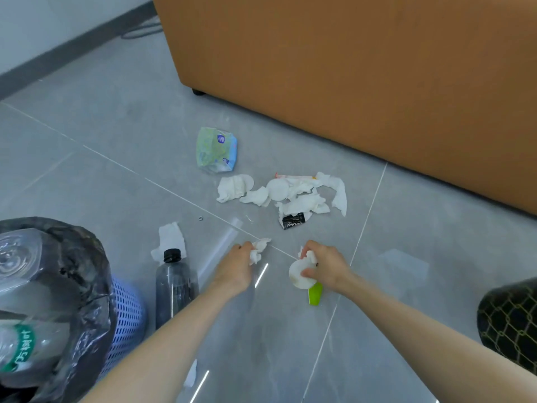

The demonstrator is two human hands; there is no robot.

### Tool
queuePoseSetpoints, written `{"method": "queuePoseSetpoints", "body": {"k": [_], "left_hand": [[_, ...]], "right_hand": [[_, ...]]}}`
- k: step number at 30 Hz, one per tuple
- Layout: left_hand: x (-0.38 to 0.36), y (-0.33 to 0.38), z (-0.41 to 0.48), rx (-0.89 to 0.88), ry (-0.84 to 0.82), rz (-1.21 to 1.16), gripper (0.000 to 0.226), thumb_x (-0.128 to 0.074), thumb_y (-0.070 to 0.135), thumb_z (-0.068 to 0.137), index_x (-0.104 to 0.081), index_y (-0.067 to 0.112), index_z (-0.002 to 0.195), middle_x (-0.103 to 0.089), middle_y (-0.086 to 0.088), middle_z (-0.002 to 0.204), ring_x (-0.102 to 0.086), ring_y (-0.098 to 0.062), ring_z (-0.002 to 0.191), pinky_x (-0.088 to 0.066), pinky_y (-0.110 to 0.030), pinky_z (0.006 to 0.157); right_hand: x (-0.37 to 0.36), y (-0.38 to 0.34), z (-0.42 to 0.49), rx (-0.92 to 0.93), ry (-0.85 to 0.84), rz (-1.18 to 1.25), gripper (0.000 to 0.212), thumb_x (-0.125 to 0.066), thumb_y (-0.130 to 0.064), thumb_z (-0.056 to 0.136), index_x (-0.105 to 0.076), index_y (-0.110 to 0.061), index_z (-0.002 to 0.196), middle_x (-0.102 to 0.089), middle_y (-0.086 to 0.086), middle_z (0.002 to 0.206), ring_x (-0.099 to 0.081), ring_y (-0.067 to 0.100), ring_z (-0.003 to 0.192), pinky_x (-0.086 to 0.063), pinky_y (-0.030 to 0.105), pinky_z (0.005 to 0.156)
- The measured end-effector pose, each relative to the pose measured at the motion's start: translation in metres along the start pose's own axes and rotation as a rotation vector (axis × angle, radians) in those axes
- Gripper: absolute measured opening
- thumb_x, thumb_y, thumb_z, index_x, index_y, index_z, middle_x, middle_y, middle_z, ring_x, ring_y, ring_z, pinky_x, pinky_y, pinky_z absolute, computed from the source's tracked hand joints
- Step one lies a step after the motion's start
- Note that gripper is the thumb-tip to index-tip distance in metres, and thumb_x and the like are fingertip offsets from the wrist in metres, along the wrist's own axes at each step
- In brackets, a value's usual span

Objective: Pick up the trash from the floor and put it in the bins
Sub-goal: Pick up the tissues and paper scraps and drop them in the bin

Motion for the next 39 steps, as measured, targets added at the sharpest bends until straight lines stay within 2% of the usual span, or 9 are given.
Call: {"method": "queuePoseSetpoints", "body": {"k": [4, 8, 14, 19, 22, 25, 29, 36, 39], "left_hand": [[0.024, -0.001, 0.03, 0.075, 0.093, -0.13, 0.016, -0.043, 0.005, 0.091, -0.043, 0.007, 0.107, -0.054, -0.017, 0.114, -0.054, -0.035, 0.103, -0.04, -0.035, 0.075], [0.05, 0.004, 0.068, 0.104, 0.12, -0.123, 0.058, -0.046, 0.004, 0.091, -0.022, 0.011, 0.143, -0.047, -0.017, 0.135, -0.048, -0.038, 0.121, -0.04, -0.042, 0.093], [0.061, 0.021, 0.11, 0.119, 0.095, 0.359, 0.073, -0.048, 0.017, 0.093, -0.002, 0.021, 0.15, -0.032, -0.01, 0.142, -0.027, -0.031, 0.132, -0.029, -0.045, 0.105], [0.042, 0.023, 0.13, 0.123, -0.041, 0.427, 0.074, -0.046, 0.03, 0.095, 0.004, 0.043, 0.147, 0.007, -0.009, 0.154, 0.003, -0.039, 0.142, -0.012, -0.057, 0.114], [0.036, 0.02, 0.136, 0.13, -0.133, 0.377, 0.066, -0.038, 0.032, 0.098, 0.006, 0.048, 0.145, 0.023, -0.001, 0.156, 0.019, -0.044, 0.141, -0.005, -0.061, 0.114], [0.034, 0.015, 0.137, 0.099, -0.116, 0.303, 0.06, -0.04, 0.031, 0.098, -0.007, 0.047, 0.146, 0.008, 0.002, 0.158, 0.003, -0.044, 0.142, -0.016, -0.058, 0.113], [0.032, 0.021, 0.117, -0.026, 0.092, 0.303, 0.052, -0.049, 0.021, 0.093, -0.034, 0.034, 0.141, -0.023, -0.003, 0.148, -0.031, -0.037, 0.127, -0.04, -0.044, 0.099], [0.016, 0.02, 0.058, -0.05, 0.202, 0.208, 0.034, -0.045, 0.006, 0.089, -0.049, 0.013, 0.122, -0.039, -0.003, 0.132, -0.039, -0.029, 0.109, -0.036, -0.032, 0.07], [0.01, 0.021, 0.036, -0.041, 0.175, 0.105, 0.027, -0.042, 0.003, 0.087, -0.052, 0.008, 0.112, -0.043, -0.005, 0.128, -0.041, -0.027, 0.104, -0.036, -0.032, 0.07]], "right_hand": [[0.031, -0.011, 0.01, 0.027, 0.067, 0.184, 0.026, -0.072, -0.014, 0.079, -0.052, -0.018, 0.096, -0.056, 0.003, 0.09, -0.049, 0.018, 0.077, -0.037, 0.01, 0.053], [0.064, -0.022, 0.032, 0.032, 0.146, 0.244, 0.048, -0.072, -0.017, 0.079, -0.044, -0.017, 0.117, -0.055, 0.005, 0.091, -0.051, 0.02, 0.073, -0.043, 0.027, 0.066], [0.061, -0.036, 0.07, 0.077, -0.005, -0.032, 0.058, -0.068, -0.021, 0.081, -0.041, -0.021, 0.132, -0.055, 0.005, 0.106, -0.049, 0.027, 0.105, -0.045, 0.034, 0.086], [0.04, -0.04, 0.08, 0.065, -0.06, -0.265, 0.076, -0.069, -0.027, 0.079, -0.029, -0.04, 0.142, -0.015, 0.004, 0.151, -0.012, 0.032, 0.136, -0.035, 0.044, 0.106], [0.03, -0.037, 0.08, 0.081, -0.168, -0.33, 0.08, -0.068, -0.029, 0.081, -0.022, -0.045, 0.145, 0.0, -0.002, 0.158, -0.005, 0.035, 0.141, -0.034, 0.044, 0.108], [0.023, -0.035, 0.075, 0.088, -0.164, -0.415, 0.064, -0.062, -0.032, 0.086, -0.031, -0.044, 0.141, -0.011, -0.002, 0.156, -0.012, 0.037, 0.137, -0.037, 0.044, 0.103], [0.017, -0.031, 0.062, 0.14, 0.048, -0.47, 0.036, -0.055, -0.029, 0.09, -0.053, -0.037, 0.126, -0.036, -0.001, 0.139, -0.029, 0.034, 0.126, -0.042, 0.04, 0.095], [0.006, -0.009, 0.03, 0.061, 0.067, -0.425, 0.028, -0.06, -0.03, 0.089, -0.056, -0.026, 0.116, -0.043, 0.003, 0.125, -0.037, 0.03, 0.116, -0.041, 0.034, 0.077], [0.002, 0.0, 0.018, -0.001, -0.024, -0.312, 0.027, -0.065, -0.032, 0.086, -0.058, -0.022, 0.11, -0.05, 0.006, 0.116, -0.044, 0.03, 0.111, -0.039, 0.033, 0.084]]}}
Point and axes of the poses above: each hand's wrist, its own z-axis towards the middle knuckle, its own x-axis out of the back of the hand, y = z × x, the point moved 5 cm from there along z, towards the middle knuckle
